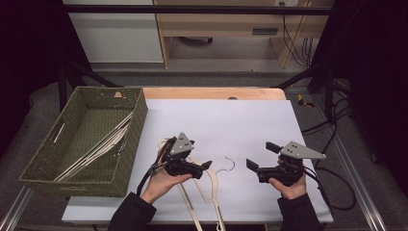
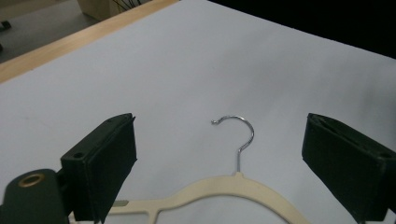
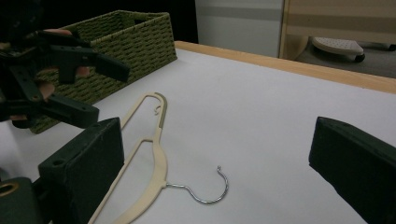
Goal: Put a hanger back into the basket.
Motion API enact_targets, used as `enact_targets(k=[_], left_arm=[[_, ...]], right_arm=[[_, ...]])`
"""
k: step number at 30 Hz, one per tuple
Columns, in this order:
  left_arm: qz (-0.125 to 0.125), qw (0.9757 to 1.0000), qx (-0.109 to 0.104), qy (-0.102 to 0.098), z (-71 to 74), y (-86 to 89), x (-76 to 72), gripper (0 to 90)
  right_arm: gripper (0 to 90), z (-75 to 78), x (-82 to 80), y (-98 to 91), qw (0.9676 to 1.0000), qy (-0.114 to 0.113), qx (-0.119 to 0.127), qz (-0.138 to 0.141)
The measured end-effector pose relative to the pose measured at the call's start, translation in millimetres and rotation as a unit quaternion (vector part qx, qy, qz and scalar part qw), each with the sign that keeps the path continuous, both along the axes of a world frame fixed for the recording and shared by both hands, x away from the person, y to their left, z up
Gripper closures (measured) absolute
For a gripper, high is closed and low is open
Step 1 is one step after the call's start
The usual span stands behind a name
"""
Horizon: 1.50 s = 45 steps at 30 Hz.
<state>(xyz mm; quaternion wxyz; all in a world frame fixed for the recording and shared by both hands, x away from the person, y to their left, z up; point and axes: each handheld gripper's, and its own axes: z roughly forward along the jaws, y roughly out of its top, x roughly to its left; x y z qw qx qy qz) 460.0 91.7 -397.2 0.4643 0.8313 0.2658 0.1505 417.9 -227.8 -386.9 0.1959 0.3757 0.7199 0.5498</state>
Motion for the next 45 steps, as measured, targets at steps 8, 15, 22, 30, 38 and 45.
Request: enact_targets(k=[8, 15, 22, 30, 38, 45], left_arm=[[-0.019, 0.9988, 0.031, 0.033, -21.7, -25.5, 10.4, 15.7], [-0.044, 0.9954, 0.067, 0.053, -40.8, -43.2, 16.5, 25.9], [-0.051, 0.9925, 0.087, 0.069, -54.2, -52.4, 21.3, 37.2], [-0.053, 0.9884, 0.114, 0.085, -69.0, -61.1, 25.8, 49.5], [-0.05, 0.9868, 0.132, 0.079, -73.7, -65.1, 24.7, 61.9], [-0.046, 0.9839, 0.141, 0.1, -71.3, -68.1, 23.5, 72.0]], right_arm=[[3.7, 1.5, -0.7, -1.3, 1.0, -0.001, 0.004, 0.002], [3.7, 0.7, 0.3, -0.2, 1.0, -0.001, 0.003, 0.003], [3.7, 1.1, -0.2, 0.5, 1.0, 0.0, 0.003, 0.003], [3.7, 0.0, 0.3, 2.1, 1.0, 0.001, 0.002, 0.004], [3.8, -0.6, 0.8, 2.2, 1.0, -0.001, -0.001, 0.008], [3.7, -1.4, 1.0, 3.7, 1.0, 0.004, -0.001, 0.007]])
